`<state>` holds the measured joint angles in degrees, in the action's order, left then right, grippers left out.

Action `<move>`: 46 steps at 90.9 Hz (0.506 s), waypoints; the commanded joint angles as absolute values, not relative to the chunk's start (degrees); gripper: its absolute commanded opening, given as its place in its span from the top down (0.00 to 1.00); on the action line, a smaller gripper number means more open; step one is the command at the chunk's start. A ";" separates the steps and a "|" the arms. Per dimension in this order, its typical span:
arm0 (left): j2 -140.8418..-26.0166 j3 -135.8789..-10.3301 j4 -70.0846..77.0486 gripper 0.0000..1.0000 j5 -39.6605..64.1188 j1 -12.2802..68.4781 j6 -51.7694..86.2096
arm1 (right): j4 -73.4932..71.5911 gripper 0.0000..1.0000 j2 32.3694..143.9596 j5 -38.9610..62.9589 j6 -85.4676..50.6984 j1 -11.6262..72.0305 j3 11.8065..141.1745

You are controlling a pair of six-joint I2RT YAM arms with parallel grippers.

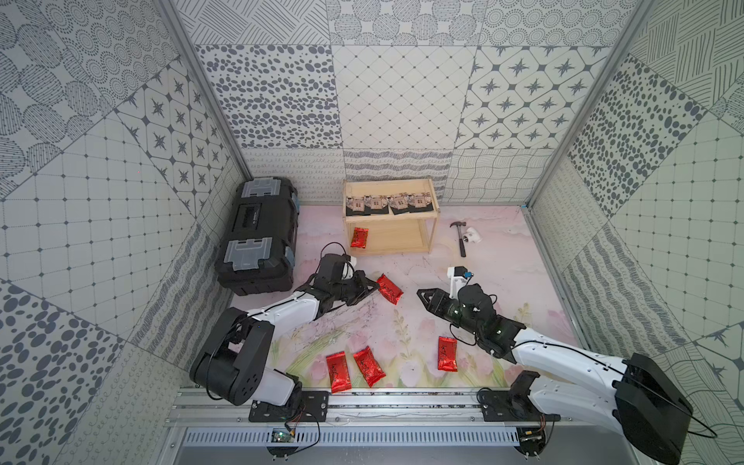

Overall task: Place the tea bags on the shelf by color
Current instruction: Pick up the tea bag from the center of the board.

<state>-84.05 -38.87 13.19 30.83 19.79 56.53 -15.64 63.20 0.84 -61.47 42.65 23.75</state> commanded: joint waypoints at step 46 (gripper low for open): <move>-86.13 -38.84 36.49 1.00 44.81 16.72 71.27 | -61.13 0.62 87.65 23.26 -80.73 34.59 23.95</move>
<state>-85.49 -38.83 26.26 39.46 17.47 66.00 -49.76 85.17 20.12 -77.82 35.46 22.72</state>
